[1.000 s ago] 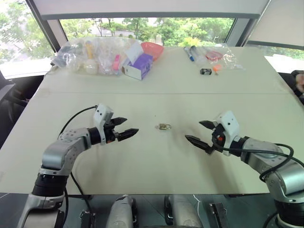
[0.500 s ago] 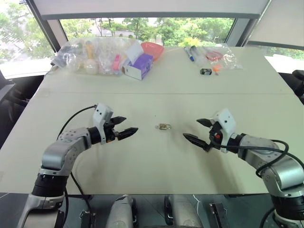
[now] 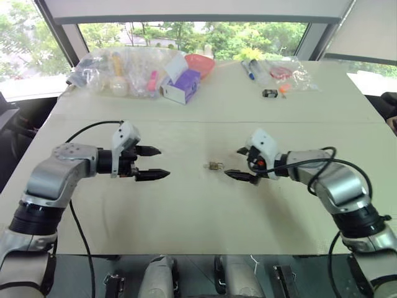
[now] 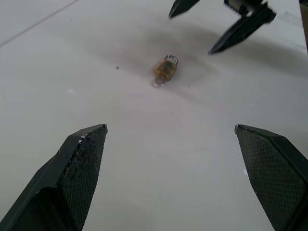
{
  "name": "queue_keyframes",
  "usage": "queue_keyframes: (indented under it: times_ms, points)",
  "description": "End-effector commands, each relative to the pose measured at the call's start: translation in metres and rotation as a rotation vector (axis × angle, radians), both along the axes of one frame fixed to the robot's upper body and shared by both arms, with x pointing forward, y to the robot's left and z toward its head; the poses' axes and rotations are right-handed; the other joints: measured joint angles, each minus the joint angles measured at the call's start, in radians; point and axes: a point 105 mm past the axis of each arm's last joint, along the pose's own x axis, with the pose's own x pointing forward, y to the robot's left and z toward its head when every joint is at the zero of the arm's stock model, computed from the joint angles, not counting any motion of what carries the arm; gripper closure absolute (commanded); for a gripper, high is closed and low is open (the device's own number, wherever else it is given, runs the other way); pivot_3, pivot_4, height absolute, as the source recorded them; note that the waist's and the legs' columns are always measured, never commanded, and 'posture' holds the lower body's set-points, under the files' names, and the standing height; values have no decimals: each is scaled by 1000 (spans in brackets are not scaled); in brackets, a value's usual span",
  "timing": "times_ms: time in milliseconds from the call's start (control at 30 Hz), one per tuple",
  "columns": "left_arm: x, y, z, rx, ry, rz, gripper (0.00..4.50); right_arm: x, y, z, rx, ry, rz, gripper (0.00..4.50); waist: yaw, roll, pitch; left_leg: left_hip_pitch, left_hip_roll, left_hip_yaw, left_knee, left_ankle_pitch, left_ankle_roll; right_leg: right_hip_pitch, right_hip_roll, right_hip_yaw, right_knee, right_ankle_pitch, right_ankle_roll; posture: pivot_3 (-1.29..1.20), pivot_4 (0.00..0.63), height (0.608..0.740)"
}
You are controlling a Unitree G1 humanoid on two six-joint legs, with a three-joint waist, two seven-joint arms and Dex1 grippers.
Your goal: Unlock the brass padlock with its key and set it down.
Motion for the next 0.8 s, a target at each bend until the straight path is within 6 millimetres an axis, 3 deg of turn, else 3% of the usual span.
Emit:
queue_keyframes:
  times_ms: [33, 133, 500, 600, 800]
  points:
    - [0, -3, 5, -24, -23, -1, 91, 9, 9, 8, -23, -68, 64, 0, -1, 0, 0, 0, 0, 0, 0, 0, 0, 0, 0, 0, 0, 0, 0, 0, 150, 734]
    - [-2, -8, -2, -26, -11, 0, 91, 17, 17, 11, -28, -93, 95, 0, -5, 0, 0, 0, 0, 0, 0, 0, 0, 0, 0, 0, 1, 0, 0, 0, 150, 734]
    - [-4, -9, -13, -59, 3, 61, 91, 30, 34, -11, -97, -89, 178, 0, -2, 0, 0, 0, 1, 1, 1, 0, 0, 0, 0, 0, 1, 0, 0, 0, 150, 734]
    - [-4, -8, -16, -59, 6, 75, 39, 29, 35, -26, -136, -68, 197, 834, -4, 0, 0, 0, 1, 1, 1, 0, -1, 0, 0, 0, 2, 0, 0, 0, 150, 734]
    - [-4, -9, -15, -65, 1, 78, 39, 22, 28, -32, -170, -50, 220, 3664, -4, 0, 0, 1, 1, 1, 2, 1, -2, 0, 0, 0, 3, 0, 0, 0, 150, 734]
